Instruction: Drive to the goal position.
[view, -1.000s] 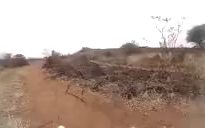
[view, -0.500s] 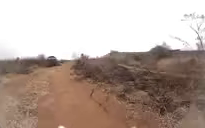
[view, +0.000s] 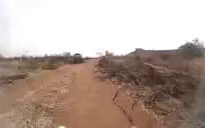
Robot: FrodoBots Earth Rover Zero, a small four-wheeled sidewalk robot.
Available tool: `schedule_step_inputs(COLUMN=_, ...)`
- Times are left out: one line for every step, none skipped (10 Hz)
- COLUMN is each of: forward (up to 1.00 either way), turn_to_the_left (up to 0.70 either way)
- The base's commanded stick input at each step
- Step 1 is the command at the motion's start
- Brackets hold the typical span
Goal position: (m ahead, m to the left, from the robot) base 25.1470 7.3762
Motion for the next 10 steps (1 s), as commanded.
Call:
schedule_step_inputs(forward=0.5, turn_to_the_left=0.0)
schedule_step_inputs(forward=0.5, turn_to_the_left=0.0)
schedule_step_inputs(forward=0.5, turn_to_the_left=0.0)
schedule_step_inputs(forward=0.5, turn_to_the_left=0.0)
schedule_step_inputs(forward=0.5, turn_to_the_left=0.0)
schedule_step_inputs(forward=0.5, turn_to_the_left=0.0)
schedule_step_inputs(forward=0.5, turn_to_the_left=0.0)
schedule_step_inputs(forward=0.5, turn_to_the_left=0.0)
schedule_step_inputs(forward=0.5, turn_to_the_left=0.0)
schedule_step_inputs(forward=0.5, turn_to_the_left=0.0)
